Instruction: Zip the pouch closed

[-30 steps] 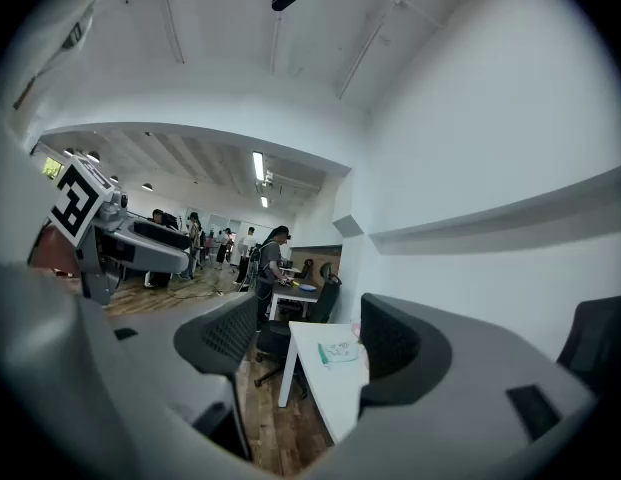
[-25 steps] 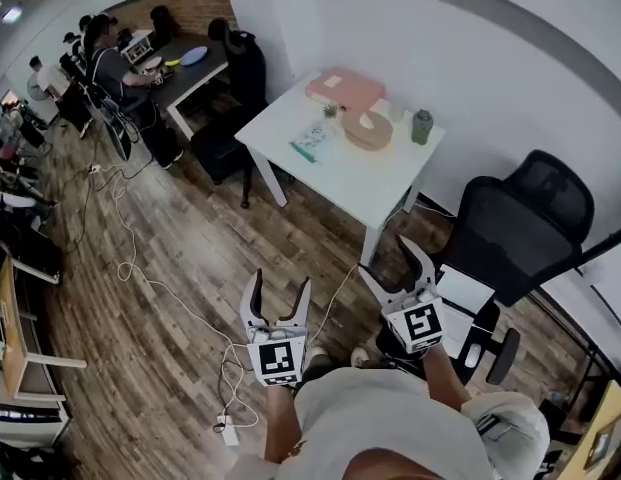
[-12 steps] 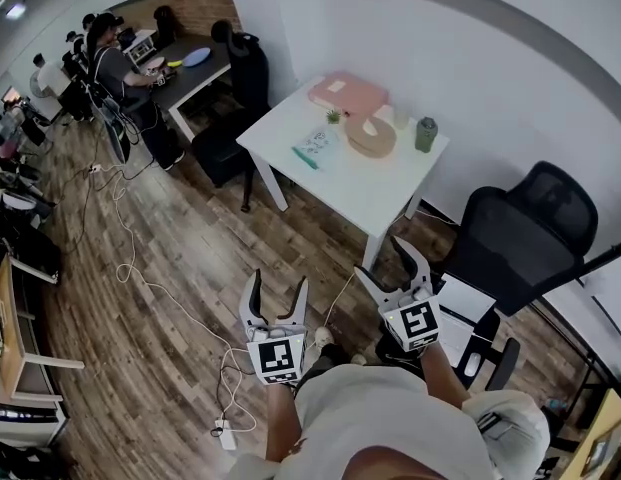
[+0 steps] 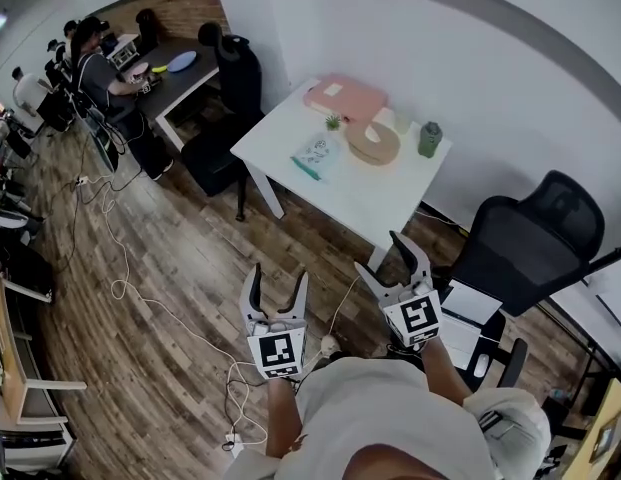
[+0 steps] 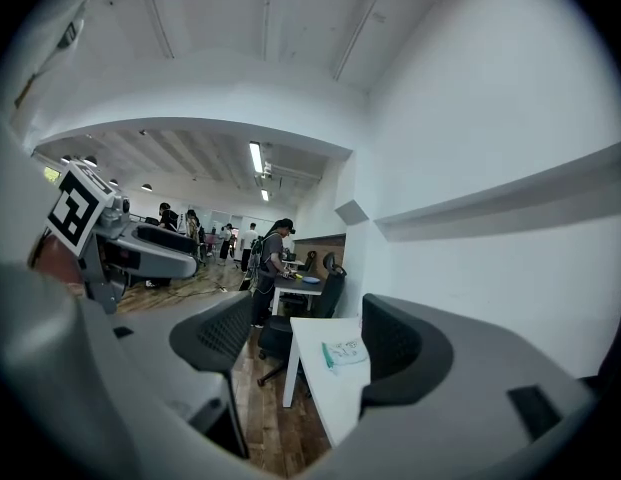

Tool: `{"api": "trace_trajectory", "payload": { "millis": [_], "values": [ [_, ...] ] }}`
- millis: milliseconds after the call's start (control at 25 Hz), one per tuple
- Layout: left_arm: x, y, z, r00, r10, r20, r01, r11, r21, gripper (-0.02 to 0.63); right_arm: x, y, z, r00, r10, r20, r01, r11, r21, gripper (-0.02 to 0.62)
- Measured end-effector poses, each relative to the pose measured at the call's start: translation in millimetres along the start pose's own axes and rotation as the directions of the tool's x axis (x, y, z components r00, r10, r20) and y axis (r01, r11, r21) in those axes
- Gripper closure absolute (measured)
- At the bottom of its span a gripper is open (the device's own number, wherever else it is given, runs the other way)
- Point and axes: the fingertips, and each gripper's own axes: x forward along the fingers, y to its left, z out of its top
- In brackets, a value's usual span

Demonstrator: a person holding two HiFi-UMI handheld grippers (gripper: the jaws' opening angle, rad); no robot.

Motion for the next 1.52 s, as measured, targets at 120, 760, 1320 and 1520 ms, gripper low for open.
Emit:
{"api": "trace_trajectory", "payload": {
  "millis": [120, 760, 1320, 1520],
  "values": [
    [16, 18, -4, 1.0, -0.011, 0.003, 0.011, 1.0, 0.0, 0.261, 20, 1, 0, 1.0, -0.013, -0.005, 0.013, 1.0, -0.001, 0.247],
    [92, 77, -22, 0.998, -0.055, -0.002, 0.055, 0.998, -0.015, 0.265, 110, -7, -8, 0.998, -0.049, -0.044, 0.049, 0.999, -0.008, 0.252],
    [195, 106, -18, 0.999, -0.034, -0.013, 0.034, 0.999, 0.0, 0.265, 204, -73, -16, 0.998, -0.034, -0.045, 0.035, 0.999, 0.007, 0.25],
    [231, 113, -13, 1.0, -0.019, -0.02, 0.019, 1.0, 0.005, 0.265, 233, -98, -14, 0.999, -0.024, -0.04, 0.025, 1.0, 0.009, 0.25]
  ]
}}
